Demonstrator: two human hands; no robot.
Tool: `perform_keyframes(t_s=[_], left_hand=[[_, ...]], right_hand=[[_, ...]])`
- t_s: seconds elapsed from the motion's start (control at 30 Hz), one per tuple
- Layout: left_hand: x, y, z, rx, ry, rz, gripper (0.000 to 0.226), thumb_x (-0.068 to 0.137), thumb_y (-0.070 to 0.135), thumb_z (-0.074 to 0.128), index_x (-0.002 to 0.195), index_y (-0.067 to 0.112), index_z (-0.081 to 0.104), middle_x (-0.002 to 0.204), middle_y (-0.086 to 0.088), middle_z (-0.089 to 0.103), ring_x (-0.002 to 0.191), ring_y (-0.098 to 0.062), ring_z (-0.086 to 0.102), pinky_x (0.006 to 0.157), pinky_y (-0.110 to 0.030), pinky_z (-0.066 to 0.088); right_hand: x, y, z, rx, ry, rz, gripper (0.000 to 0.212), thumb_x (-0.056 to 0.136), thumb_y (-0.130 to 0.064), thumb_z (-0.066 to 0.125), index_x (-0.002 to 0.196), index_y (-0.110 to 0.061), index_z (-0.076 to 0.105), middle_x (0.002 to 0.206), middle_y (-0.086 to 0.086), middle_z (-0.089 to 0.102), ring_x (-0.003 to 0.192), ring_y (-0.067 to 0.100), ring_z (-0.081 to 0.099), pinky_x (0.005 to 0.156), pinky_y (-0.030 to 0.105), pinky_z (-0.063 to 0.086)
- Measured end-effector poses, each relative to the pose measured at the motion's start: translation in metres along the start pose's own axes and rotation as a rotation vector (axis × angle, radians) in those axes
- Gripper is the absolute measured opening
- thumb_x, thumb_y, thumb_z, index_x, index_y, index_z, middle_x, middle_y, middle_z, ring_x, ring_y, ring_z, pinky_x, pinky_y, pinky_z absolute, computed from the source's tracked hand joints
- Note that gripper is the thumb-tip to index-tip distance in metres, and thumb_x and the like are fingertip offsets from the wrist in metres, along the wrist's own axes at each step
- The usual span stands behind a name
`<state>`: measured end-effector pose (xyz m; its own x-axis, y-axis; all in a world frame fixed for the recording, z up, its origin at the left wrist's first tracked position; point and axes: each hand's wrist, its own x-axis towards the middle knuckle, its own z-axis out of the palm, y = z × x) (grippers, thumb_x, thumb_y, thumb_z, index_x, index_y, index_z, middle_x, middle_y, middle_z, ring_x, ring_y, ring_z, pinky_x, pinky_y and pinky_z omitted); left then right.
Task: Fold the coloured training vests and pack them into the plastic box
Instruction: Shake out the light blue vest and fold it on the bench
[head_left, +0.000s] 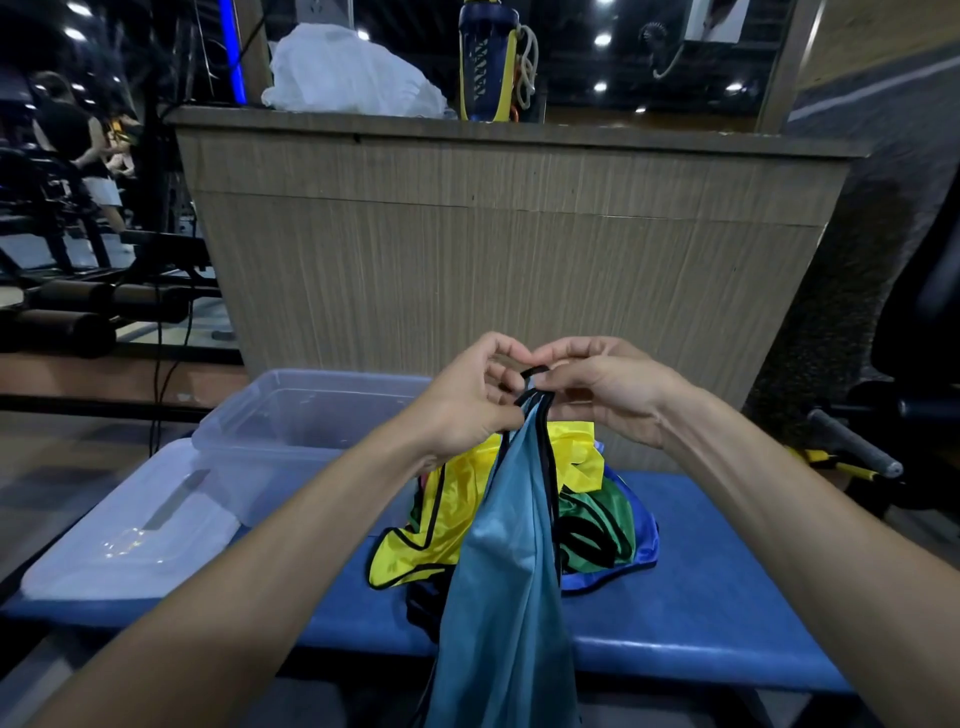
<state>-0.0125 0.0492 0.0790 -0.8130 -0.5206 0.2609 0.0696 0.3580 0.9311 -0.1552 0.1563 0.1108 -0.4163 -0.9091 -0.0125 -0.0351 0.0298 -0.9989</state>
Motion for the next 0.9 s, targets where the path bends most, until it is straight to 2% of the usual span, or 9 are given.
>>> perform_keyframes(t_s=[0.1,0.23,0.37,0.5,0.57,0.63,0.7,0.83,0.9], left_hand=[[-0.002,-0.014,0.004,0.084,0.049,-0.021,0.045,0.079,-0.019,0.062,0.114,0.008,0.056,0.092,-0.003,0.055,0.072,-0.013,0.053,0.064,-0.021,0.047],[-0.003,-0.034,0.002,0.169,0.073,-0.095,0.031,0.085,-0.015,0.059,0.106,0.009,0.059,0.083,-0.003,0.057,0.068,-0.013,0.054,0.064,-0.024,0.047],[-0.008,-0.041,-0.008,0.176,-0.105,-0.104,0.031,0.086,-0.013,0.061,0.105,0.011,0.067,0.095,-0.003,0.070,0.081,-0.014,0.069,0.074,-0.021,0.055],[-0.010,-0.057,-0.016,0.328,-0.121,-0.148,0.032,0.076,0.011,0.069,0.106,0.021,0.074,0.116,0.004,0.074,0.109,-0.015,0.069,0.097,-0.037,0.055],[-0.008,-0.064,-0.020,0.299,-0.031,-0.187,0.011,0.079,0.010,0.070,0.085,0.019,0.071,0.102,0.002,0.072,0.094,-0.016,0.066,0.085,-0.032,0.053],[-0.007,-0.069,-0.023,0.311,0.064,-0.193,0.027,0.088,-0.001,0.061,0.068,0.017,0.057,0.073,-0.001,0.060,0.069,-0.017,0.054,0.066,-0.029,0.042],[-0.010,-0.069,-0.025,0.336,0.075,-0.200,0.030,0.090,-0.003,0.055,0.068,0.016,0.052,0.069,-0.003,0.055,0.066,-0.018,0.051,0.064,-0.032,0.042],[-0.021,-0.062,-0.047,0.355,-0.163,-0.220,0.014,0.092,-0.003,0.065,0.093,0.011,0.065,0.087,-0.005,0.061,0.074,-0.014,0.055,0.064,-0.026,0.049],[-0.031,-0.053,-0.057,0.387,-0.361,-0.154,0.018,0.093,0.002,0.068,0.101,0.018,0.068,0.089,0.006,0.065,0.076,-0.012,0.056,0.072,-0.031,0.049]], right_hand=[[-0.001,-0.005,-0.002,0.019,0.058,-0.048,0.021,0.088,0.010,0.064,0.095,-0.009,0.068,0.094,0.019,0.065,0.073,0.020,0.062,0.056,0.027,0.058],[-0.005,-0.014,-0.006,0.013,0.047,-0.061,0.022,0.087,0.008,0.065,0.097,-0.012,0.068,0.101,0.020,0.066,0.093,0.030,0.059,0.063,0.029,0.061],[-0.009,-0.013,-0.006,-0.032,0.020,-0.077,0.022,0.088,0.008,0.064,0.096,-0.011,0.067,0.099,0.017,0.068,0.095,0.030,0.056,0.062,0.028,0.060],[-0.008,-0.016,-0.008,0.006,0.051,-0.120,0.022,0.088,0.009,0.063,0.090,-0.012,0.069,0.102,0.023,0.060,0.095,0.031,0.052,0.067,0.030,0.061],[-0.009,-0.017,-0.009,-0.004,0.048,-0.140,0.022,0.088,0.010,0.063,0.089,-0.012,0.068,0.102,0.024,0.060,0.093,0.031,0.051,0.066,0.031,0.060],[-0.011,-0.017,-0.009,-0.030,0.039,-0.150,0.023,0.088,0.010,0.062,0.089,-0.012,0.067,0.101,0.022,0.063,0.094,0.031,0.051,0.071,0.034,0.057],[-0.013,-0.017,-0.011,-0.061,0.036,-0.157,0.023,0.088,0.011,0.062,0.089,-0.011,0.066,0.099,0.021,0.065,0.095,0.032,0.052,0.072,0.035,0.054],[-0.013,-0.020,-0.023,-0.102,0.113,-0.212,0.024,0.088,0.012,0.061,0.089,-0.011,0.066,0.097,0.020,0.064,0.090,0.031,0.059,0.069,0.032,0.056],[-0.012,-0.021,-0.032,-0.129,0.149,-0.249,0.026,0.087,0.013,0.060,0.089,-0.012,0.066,0.092,0.017,0.064,0.084,0.026,0.063,0.067,0.030,0.057]])
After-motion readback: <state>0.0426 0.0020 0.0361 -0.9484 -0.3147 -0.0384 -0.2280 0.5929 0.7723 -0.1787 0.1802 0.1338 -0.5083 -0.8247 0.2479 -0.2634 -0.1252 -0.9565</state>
